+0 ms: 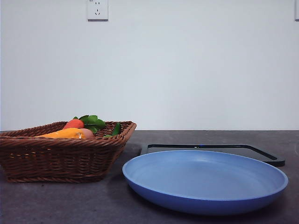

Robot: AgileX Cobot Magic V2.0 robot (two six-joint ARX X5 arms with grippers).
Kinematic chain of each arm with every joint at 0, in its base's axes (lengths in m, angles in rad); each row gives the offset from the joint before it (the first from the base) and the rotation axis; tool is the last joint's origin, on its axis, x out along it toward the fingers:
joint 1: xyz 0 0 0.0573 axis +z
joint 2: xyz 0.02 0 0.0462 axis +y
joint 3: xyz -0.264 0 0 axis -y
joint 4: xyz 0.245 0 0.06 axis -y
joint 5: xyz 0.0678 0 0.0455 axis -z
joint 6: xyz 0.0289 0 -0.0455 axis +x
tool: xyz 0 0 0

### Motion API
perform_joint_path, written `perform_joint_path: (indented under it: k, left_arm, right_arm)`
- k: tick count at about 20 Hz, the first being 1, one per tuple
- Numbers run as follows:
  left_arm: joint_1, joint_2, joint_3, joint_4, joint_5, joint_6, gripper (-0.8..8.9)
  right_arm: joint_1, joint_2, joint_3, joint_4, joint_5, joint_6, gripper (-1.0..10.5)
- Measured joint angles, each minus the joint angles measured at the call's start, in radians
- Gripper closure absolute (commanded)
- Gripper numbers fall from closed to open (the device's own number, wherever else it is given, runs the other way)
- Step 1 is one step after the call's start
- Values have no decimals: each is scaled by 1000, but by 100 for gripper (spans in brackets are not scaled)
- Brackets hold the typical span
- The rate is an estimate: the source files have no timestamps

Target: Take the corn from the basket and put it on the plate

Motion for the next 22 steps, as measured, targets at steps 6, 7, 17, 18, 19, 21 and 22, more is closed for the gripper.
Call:
perform_joint_path:
  k: [6, 7, 17, 18, 19, 21, 22]
  left_arm:
    - [0, 160, 135, -159, 94, 134, 806]
    - [0, 180, 152, -177, 112, 155, 806]
    - [-29, 270, 198, -245, 155, 241, 755]
    - [-29, 271, 198, -245, 155, 241, 676]
    - [-29, 271, 198, -245, 155, 241, 592]
    - [-29, 271, 198, -244, 156, 241, 451]
    - [-29, 271, 198, -242, 156, 241, 435]
  right_arm:
    - [1, 146, 116, -201, -168, -140, 944]
    - [3, 171, 135, -239, -189, -168, 945]
    - [80, 323, 214, -369, -215, -312, 902]
    - [80, 327, 214, -364, -215, -314, 826]
    - [80, 330, 214, -364, -214, -314, 752]
    - [80, 338, 214, -347, -214, -313, 658]
    - [80, 342, 214, -341, -208, -312, 657]
